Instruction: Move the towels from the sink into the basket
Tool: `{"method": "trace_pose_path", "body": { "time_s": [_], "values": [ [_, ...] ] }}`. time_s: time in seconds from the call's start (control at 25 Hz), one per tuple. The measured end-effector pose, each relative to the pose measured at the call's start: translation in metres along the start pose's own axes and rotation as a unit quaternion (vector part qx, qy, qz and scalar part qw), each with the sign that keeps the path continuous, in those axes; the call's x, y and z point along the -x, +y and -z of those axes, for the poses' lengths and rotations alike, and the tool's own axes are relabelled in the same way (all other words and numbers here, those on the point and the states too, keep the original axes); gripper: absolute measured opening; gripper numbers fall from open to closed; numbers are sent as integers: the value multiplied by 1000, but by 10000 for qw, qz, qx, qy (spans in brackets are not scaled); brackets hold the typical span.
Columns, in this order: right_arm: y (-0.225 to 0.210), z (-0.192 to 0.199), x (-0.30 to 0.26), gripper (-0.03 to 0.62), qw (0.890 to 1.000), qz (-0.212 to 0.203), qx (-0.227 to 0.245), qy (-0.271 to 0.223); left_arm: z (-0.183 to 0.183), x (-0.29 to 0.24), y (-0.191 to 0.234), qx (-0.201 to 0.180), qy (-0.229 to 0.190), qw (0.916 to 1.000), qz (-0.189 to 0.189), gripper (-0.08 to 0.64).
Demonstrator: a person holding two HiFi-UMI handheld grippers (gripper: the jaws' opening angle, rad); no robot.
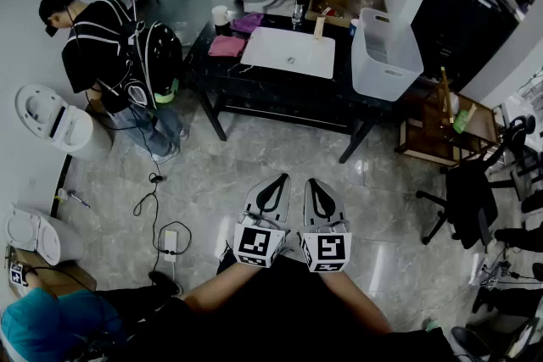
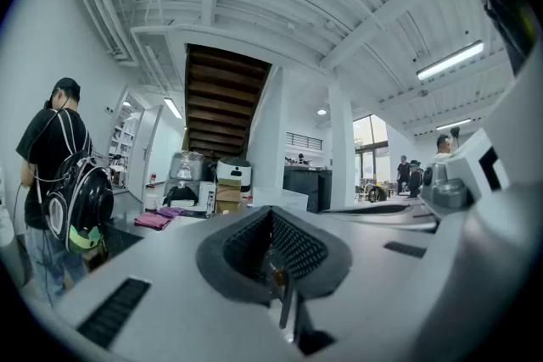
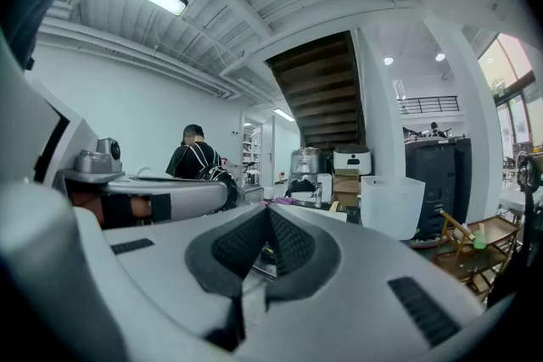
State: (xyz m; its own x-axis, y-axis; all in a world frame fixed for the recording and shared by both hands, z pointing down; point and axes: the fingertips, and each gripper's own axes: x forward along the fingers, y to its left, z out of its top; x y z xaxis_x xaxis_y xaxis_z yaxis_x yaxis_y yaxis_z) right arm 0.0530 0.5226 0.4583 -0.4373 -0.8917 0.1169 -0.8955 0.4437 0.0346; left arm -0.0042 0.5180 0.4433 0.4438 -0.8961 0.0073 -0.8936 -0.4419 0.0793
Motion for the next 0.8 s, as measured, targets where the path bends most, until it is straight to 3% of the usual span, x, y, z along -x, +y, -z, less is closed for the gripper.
{"method": "trace_pose_path", "body": {
  "time_s": [0.56, 0.8],
  "values": [
    [-31, 7, 10, 20, 9992, 29, -370, -142, 16, -16, -28, -31, 124, 9999, 107, 3],
    [-43, 19, -19, 20, 9996, 32, -288, 46, 22, -38, -5, -65, 183, 9998, 8, 3]
  ]
}}
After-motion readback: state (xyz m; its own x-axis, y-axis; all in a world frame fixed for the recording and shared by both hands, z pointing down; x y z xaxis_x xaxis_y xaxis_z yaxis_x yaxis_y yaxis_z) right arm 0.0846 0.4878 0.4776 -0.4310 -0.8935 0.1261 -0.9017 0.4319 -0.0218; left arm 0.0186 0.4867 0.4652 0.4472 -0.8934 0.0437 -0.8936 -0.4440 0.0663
